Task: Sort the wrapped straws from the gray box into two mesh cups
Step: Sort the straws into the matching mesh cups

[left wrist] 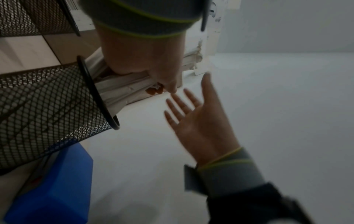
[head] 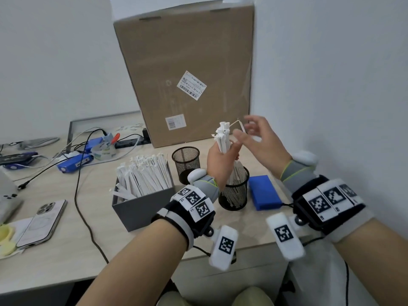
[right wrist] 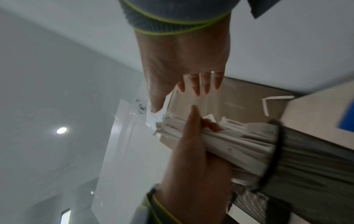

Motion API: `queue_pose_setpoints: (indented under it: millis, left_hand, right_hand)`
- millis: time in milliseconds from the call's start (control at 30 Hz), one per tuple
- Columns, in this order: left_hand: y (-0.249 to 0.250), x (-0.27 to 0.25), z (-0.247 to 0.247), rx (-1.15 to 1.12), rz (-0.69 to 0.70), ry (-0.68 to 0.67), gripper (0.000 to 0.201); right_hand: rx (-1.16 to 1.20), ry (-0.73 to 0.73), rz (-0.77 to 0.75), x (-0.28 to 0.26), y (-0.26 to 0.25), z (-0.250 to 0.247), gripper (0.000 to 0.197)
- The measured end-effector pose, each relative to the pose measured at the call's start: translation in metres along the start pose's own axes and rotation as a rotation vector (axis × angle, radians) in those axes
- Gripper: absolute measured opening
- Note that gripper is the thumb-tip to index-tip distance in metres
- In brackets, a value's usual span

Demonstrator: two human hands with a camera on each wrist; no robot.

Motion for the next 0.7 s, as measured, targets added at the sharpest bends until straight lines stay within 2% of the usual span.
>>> queue_pose_setpoints:
  millis: [67,133,167,233,300,333,367,433,467,533,700]
  left_hand:
    - [0.000,0.000,0.001,0.016,-0.013,-0.011,0.019]
    - [0.004,0.001,0.002,0.097,-0.005,-0.005,0.015]
    - [0.002,0.002,0.002,0.165,-0.014,-0.005,0.015]
    - [-0.001,0.007,0.006,0.256,-0.065,-0.056,0.024]
    - [-0.010,0.010,0.005,0.263,-0.195,-0.068,0.034]
    - [-0.010,0.010,0.003,0.258,-0.201,-0.057,0.035]
    - [-0.006,0.011,0.004,0.300,-0.149,-0.076,0.034]
    - [0.005,0.005,0.008,0.358,-0.043,-0.146,0.033]
    - [0.005,0.002,0.006,0.345,-0.017,-0.138,0.037]
    - [0.005,-0.001,0.006,0.245,-0.037,-0.176,0.043]
    - [-0.004,-0.005,-0.002,-0.092,-0.131,-0.284,0.040]
  right_hand:
    - [-0.135,-0.120,-0.080,0.009,-0.026,0.016,0.071]
    - [-0.282,-0.246,-0.081,0.016,-0.039,0.034,0.081]
    - [-0.356,-0.293,-0.072,0.018,-0.042,0.043,0.079]
    - [-0.469,-0.321,-0.094,0.022,-0.043,0.055,0.055]
    - [-0.485,-0.299,-0.159,0.023,-0.042,0.059,0.024]
    - [-0.460,-0.281,-0.183,0.023,-0.042,0.060,0.015]
    - [-0.428,-0.255,-0.196,0.022,-0.041,0.059,0.011]
    - [-0.360,-0.202,-0.200,0.020,-0.039,0.055,0.011]
    - [-0.335,-0.185,-0.198,0.018,-0.037,0.052,0.012]
    - [-0.311,-0.159,-0.203,0.016,-0.033,0.047,0.013]
    - [-0.328,-0.052,-0.221,0.016,-0.017,0.041,0.013]
Point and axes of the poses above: each hand's wrist, its own x-axis towards the middle knuckle, its own z-axis out of the palm, y = z × x, the point moved 6 cm from there along x, towards the middle knuckle, and after that the axes turned 4 degrees about z, right-handed, at the moved point
